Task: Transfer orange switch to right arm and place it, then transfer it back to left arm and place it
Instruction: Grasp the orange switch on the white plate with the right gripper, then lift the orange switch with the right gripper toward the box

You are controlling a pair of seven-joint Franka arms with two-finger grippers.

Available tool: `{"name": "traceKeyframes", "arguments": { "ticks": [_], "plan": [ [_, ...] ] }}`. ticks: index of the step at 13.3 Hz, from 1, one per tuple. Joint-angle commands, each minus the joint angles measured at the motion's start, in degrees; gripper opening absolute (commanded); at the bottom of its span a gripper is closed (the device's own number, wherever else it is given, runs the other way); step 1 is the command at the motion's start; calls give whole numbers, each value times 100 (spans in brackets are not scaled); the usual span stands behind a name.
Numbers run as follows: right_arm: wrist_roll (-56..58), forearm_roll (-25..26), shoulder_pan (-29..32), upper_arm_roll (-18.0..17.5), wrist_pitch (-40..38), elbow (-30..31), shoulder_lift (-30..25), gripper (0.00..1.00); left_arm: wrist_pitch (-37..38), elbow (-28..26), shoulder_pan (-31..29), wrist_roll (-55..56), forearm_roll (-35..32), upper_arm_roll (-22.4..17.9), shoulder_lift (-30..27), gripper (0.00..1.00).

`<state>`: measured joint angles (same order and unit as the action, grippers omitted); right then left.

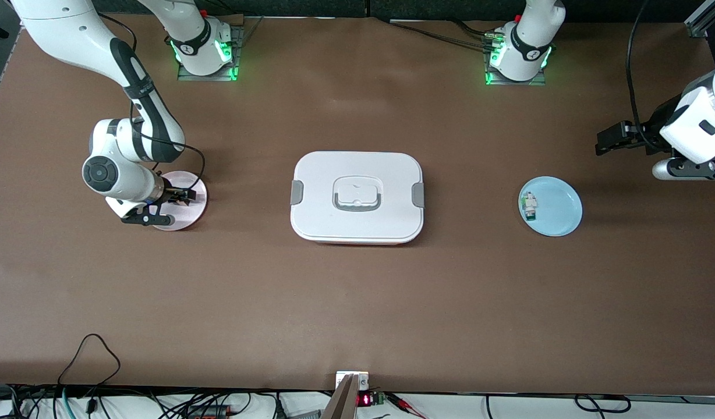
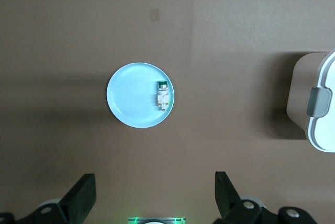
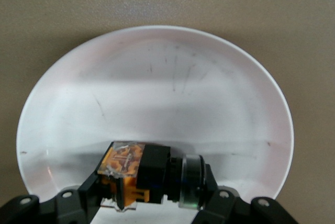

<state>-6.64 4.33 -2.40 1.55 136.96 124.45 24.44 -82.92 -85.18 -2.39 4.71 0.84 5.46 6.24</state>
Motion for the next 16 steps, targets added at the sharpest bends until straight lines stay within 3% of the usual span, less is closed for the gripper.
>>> {"name": "traceKeyframes", "arguments": {
  "ticks": [1,3,6,9,11,16],
  "plan": [
    [92,76,-15,-5,94,70,-54,34,118,98,-25,-93,39,25,-26,100],
    [330,24,-6,-23,77,35,-89,25,118,98,-25,-84,30,25,-26,100],
    [356,6,-6,-31,68,18,-272,25,127,115,-25,-66,30,60,-26,100],
    [488,6,-6,-347,-98,-263,-606,25,118,124,-25,-66,30,60,-18,100],
    [453,-29,3,-759,-641,-814,-835,25,127,107,-34,-75,30,60,-26,100],
    [585,-433,3,-1226,-1723,-2229,-1178,25,118,115,-25,-84,30,60,-26,100]
  ]
}}
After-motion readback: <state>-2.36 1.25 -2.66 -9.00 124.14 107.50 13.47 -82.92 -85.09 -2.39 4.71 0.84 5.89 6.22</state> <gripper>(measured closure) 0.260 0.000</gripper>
